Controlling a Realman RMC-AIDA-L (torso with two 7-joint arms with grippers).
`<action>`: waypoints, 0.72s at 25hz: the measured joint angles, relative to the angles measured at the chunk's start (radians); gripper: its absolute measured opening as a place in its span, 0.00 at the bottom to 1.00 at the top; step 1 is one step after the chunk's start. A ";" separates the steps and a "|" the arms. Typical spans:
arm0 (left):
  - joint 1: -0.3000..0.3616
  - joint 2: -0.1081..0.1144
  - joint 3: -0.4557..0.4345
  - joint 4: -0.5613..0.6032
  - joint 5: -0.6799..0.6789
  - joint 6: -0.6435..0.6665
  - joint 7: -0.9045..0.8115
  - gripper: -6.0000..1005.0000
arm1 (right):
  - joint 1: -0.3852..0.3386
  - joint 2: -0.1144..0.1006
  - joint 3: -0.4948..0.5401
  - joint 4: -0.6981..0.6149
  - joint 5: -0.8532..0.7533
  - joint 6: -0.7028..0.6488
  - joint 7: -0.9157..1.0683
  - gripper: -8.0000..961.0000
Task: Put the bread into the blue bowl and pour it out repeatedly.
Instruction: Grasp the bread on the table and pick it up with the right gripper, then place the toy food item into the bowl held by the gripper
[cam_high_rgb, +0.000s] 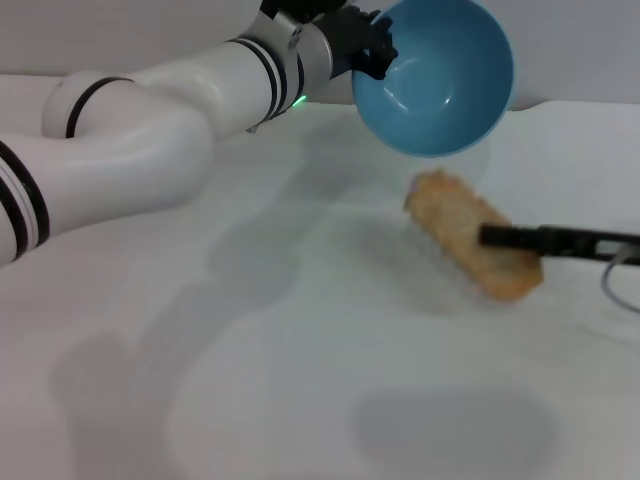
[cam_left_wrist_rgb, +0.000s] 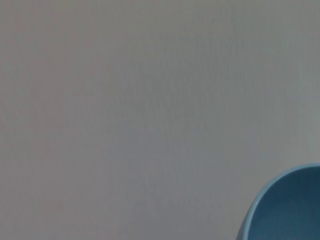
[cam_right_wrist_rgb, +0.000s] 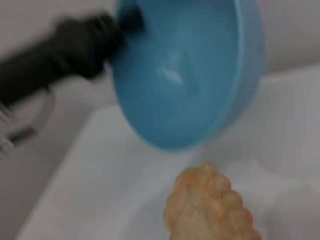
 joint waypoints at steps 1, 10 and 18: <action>0.000 0.001 -0.002 0.000 0.000 0.001 0.000 0.00 | -0.023 -0.001 0.000 -0.045 0.021 -0.031 0.011 0.38; -0.052 0.000 0.010 -0.010 0.000 0.111 0.000 0.00 | -0.143 -0.004 0.218 -0.380 0.192 -0.320 0.046 0.30; -0.192 -0.006 0.086 -0.002 -0.077 0.361 -0.013 0.00 | -0.115 -0.004 0.193 -0.291 0.272 -0.263 -0.012 0.22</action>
